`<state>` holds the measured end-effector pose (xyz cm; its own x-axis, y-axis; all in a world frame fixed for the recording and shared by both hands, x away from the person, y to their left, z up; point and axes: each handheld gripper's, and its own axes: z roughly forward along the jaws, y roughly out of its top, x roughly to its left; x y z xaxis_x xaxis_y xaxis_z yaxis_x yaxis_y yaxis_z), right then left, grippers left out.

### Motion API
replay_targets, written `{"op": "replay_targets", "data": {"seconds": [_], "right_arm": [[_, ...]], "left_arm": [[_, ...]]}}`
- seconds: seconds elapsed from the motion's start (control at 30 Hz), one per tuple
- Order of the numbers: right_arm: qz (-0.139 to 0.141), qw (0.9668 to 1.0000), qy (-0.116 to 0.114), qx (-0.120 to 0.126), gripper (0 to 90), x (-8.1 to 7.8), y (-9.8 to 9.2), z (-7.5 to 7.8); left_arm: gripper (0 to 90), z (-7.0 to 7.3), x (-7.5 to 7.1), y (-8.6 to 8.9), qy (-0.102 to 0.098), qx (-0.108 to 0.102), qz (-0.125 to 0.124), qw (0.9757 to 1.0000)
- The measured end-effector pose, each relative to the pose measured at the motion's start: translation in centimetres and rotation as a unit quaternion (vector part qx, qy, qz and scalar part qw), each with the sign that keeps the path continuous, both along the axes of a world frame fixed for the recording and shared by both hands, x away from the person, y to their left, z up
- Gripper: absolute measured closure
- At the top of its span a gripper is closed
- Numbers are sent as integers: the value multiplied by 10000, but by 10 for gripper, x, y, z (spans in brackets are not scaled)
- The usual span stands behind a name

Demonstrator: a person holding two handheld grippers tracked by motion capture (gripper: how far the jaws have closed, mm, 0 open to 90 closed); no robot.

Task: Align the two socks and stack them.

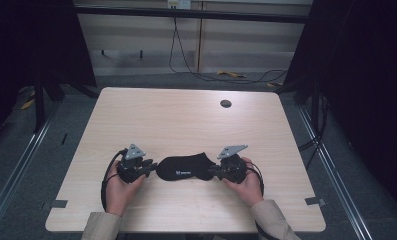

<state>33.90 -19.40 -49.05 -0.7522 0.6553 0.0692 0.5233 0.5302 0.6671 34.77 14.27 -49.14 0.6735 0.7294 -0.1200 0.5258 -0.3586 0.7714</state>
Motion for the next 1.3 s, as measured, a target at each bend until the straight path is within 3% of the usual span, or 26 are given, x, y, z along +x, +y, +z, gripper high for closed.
{"op": "replay_targets", "data": {"seconds": [0.1,0.2,0.23,0.27,0.33,0.43,0.63,0.9,1.13,1.3], "right_arm": [[-6,10000,-18,-6,801,-3,1,0],[10,9999,-64,-85,798,-5,3,0],[21,9999,-103,-119,797,-6,4,0],[12,9999,-96,-111,797,-6,4,0],[-7,9999,-92,-71,797,-7,3,0],[-11,10000,-97,1,796,-8,2,-1],[-43,9998,-187,-105,765,-11,4,1],[-37,9992,-398,60,795,-10,4,10],[81,9980,-632,-29,900,-16,12,5],[55,9975,-697,-68,900,-17,11,2]], "left_arm": [[701,-3,3,-7,28,-139,-5,9999],[706,-7,5,-12,85,2,-77,9999],[708,-11,5,-16,137,244,-173,9995],[709,-12,4,-17,128,359,-255,9989],[707,-12,1,-17,70,429,-306,9986],[634,-10,-2,-17,8,579,-289,9979],[573,-8,-2,-15,78,342,-186,9992],[560,-12,-2,-15,118,376,-172,9991],[531,-11,-4,-14,102,350,-171,9992],[522,-10,-4,-16,112,307,-168,9993]]}}
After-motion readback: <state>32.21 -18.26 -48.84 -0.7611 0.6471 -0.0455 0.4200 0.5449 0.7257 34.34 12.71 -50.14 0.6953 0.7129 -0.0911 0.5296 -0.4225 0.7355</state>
